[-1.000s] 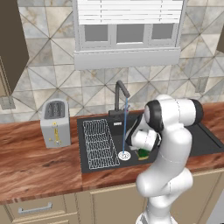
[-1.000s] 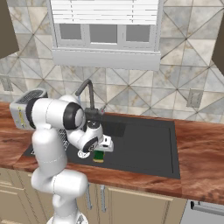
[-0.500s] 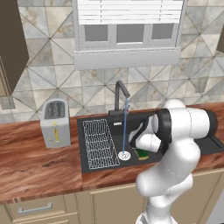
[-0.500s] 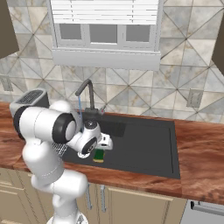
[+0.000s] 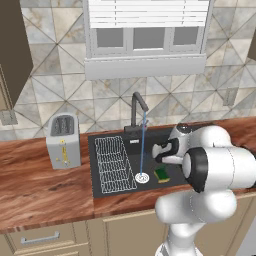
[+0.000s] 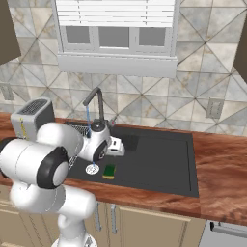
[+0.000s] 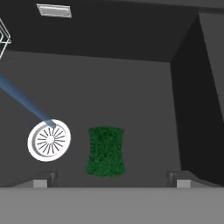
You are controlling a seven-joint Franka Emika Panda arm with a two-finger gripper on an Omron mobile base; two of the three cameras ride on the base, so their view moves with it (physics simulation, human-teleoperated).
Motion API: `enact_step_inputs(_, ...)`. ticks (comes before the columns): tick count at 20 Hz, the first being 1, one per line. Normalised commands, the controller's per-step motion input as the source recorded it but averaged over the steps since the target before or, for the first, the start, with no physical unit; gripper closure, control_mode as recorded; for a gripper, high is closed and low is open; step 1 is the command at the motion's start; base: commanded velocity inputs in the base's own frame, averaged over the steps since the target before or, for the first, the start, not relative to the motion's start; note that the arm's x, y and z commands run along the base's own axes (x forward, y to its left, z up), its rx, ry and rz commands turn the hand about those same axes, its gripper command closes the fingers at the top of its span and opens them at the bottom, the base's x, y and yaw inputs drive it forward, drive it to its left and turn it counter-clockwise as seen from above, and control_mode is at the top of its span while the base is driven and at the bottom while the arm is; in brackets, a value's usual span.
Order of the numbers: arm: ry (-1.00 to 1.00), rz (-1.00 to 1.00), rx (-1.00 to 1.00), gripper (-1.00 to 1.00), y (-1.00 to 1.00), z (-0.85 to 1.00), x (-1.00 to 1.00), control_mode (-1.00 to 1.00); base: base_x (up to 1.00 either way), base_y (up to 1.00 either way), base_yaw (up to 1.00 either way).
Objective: Soak the sponge with water for a few seconds and then drop it inside the sink.
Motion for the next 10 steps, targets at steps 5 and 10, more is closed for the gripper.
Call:
enact_step_inputs(5, 0.00, 0.00, 0.00, -1.00, -0.15, 0.51, 0.17, -1.00, 0.00, 0.00, 0.00)
enact_step_inputs(10, 0.00, 0.00, 0.00, -1.00, -0.19, 0.53, 0.09, -1.00, 0.00, 0.00, 0.00)
